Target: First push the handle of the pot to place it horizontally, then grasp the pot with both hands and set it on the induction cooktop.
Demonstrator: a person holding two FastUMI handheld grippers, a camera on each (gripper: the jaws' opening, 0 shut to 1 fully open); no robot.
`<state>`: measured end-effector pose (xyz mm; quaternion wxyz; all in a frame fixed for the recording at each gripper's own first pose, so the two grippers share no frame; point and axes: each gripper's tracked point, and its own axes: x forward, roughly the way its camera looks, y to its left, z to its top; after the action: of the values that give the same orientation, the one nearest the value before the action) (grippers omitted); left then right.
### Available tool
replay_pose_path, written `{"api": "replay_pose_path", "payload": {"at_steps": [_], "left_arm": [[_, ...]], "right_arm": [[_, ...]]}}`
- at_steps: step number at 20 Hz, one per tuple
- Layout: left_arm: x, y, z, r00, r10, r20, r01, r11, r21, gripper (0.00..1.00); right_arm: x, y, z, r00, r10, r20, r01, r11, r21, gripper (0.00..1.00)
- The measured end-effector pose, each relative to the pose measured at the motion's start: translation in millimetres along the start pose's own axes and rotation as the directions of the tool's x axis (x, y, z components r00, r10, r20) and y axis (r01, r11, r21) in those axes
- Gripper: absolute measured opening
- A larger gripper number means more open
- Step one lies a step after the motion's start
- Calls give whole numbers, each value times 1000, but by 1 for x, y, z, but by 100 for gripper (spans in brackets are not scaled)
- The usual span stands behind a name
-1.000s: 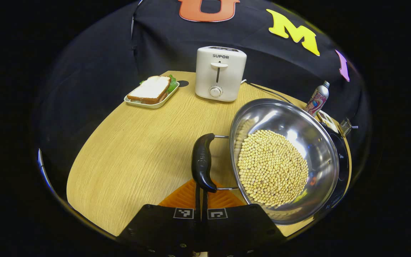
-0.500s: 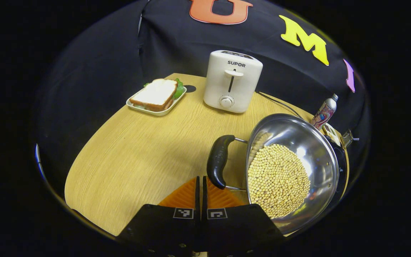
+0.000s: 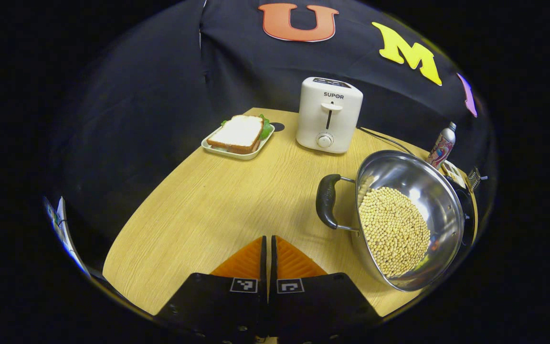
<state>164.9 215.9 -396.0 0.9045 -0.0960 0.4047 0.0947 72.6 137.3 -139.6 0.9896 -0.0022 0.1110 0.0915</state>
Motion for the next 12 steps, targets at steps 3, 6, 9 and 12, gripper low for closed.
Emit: {"api": "replay_pose_path", "payload": {"at_steps": [3,6,9,12], "left_arm": [[-25,2,13,997,6,71,-7,1000,16,34],[-50,2,30,988,14,152,-18,999,27,98],[-68,-11,40,981,-22,192,11,998,60,95],[-78,-24,53,972,-36,232,9,993,115,96]], "right_arm": [[13,20,-9,1000,19,-16,-19,999,-38,96],[27,37,-19,999,22,-29,-24,997,-69,96],[44,55,-35,997,37,-64,-42,995,-90,100],[64,67,-48,993,48,-105,-58,994,-95,96]]}}
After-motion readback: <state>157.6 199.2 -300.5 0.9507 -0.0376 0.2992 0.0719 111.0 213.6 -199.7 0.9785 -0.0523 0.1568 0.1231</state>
